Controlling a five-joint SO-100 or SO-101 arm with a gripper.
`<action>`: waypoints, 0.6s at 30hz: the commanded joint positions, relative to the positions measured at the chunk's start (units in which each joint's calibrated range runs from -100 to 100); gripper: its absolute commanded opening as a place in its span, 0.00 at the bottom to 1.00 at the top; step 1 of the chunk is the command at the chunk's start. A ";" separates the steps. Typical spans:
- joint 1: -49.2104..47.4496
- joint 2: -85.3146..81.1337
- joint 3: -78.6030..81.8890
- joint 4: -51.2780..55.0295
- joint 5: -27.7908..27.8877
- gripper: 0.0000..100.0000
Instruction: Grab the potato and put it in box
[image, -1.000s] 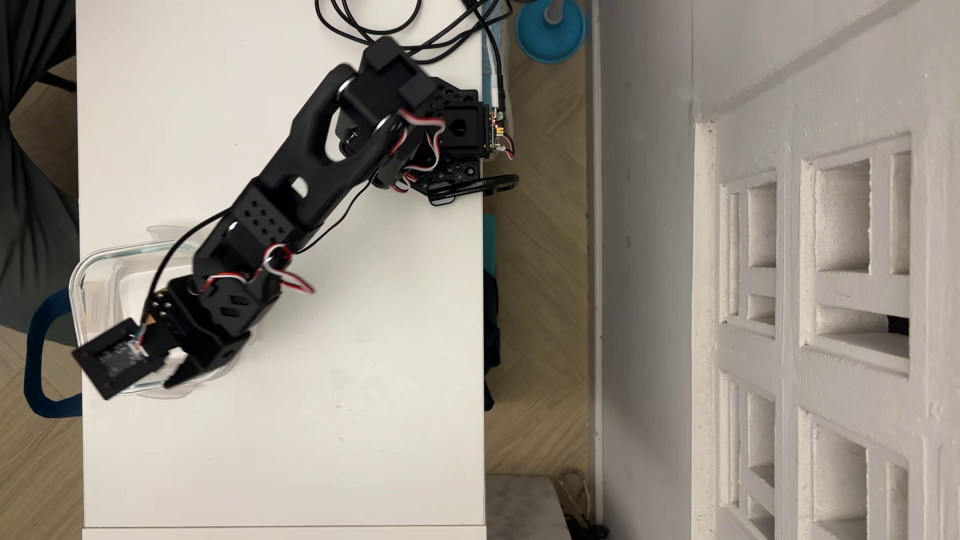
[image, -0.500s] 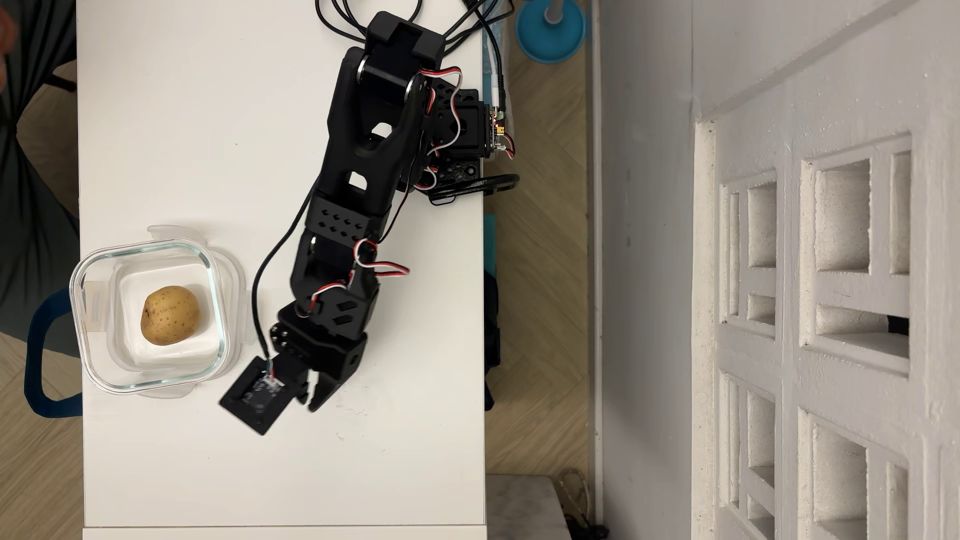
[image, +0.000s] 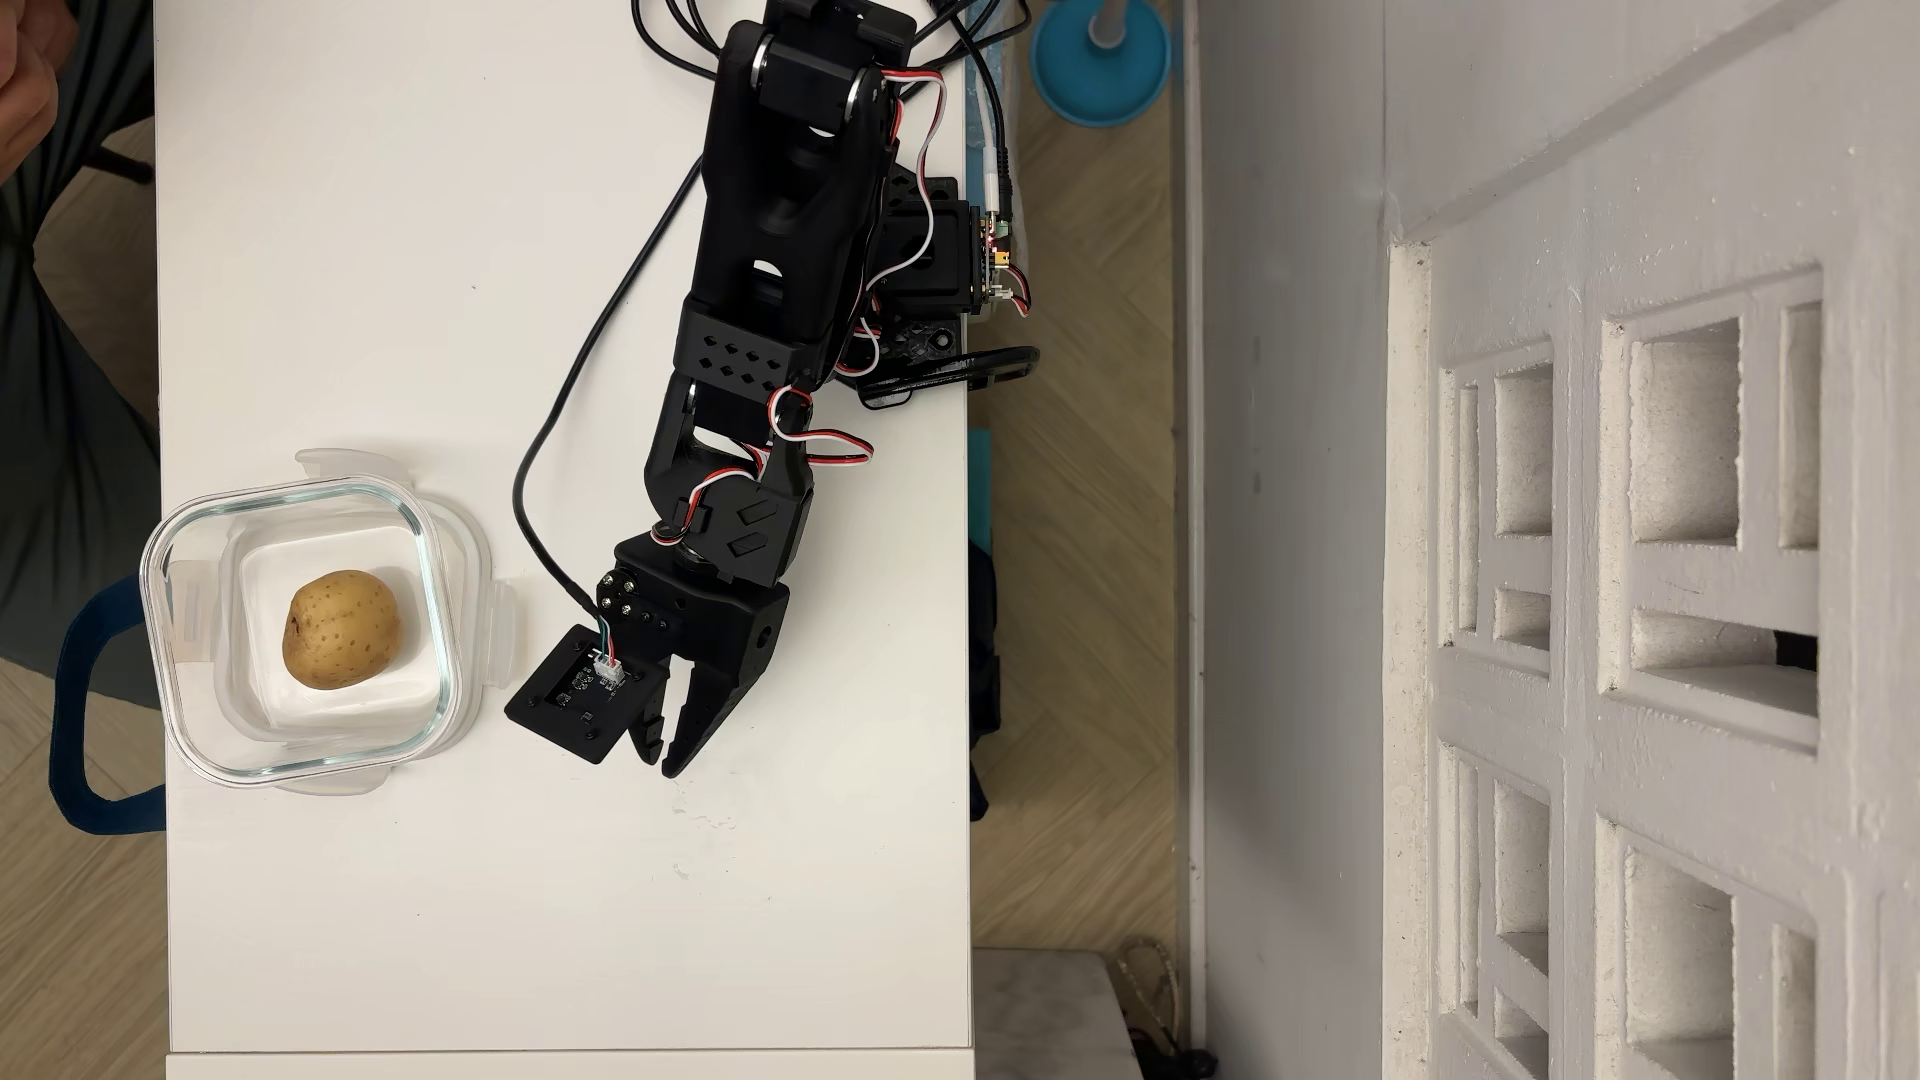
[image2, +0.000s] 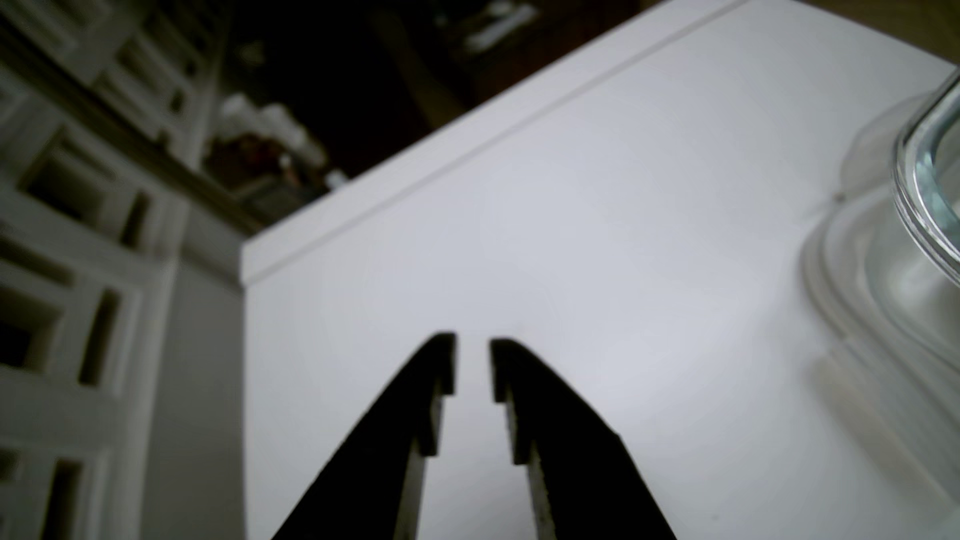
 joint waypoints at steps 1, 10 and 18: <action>0.27 -1.57 0.15 2.66 -0.16 0.04; 0.58 -5.49 0.24 -5.97 -0.40 0.04; 0.88 -19.56 1.02 -6.84 -0.34 0.04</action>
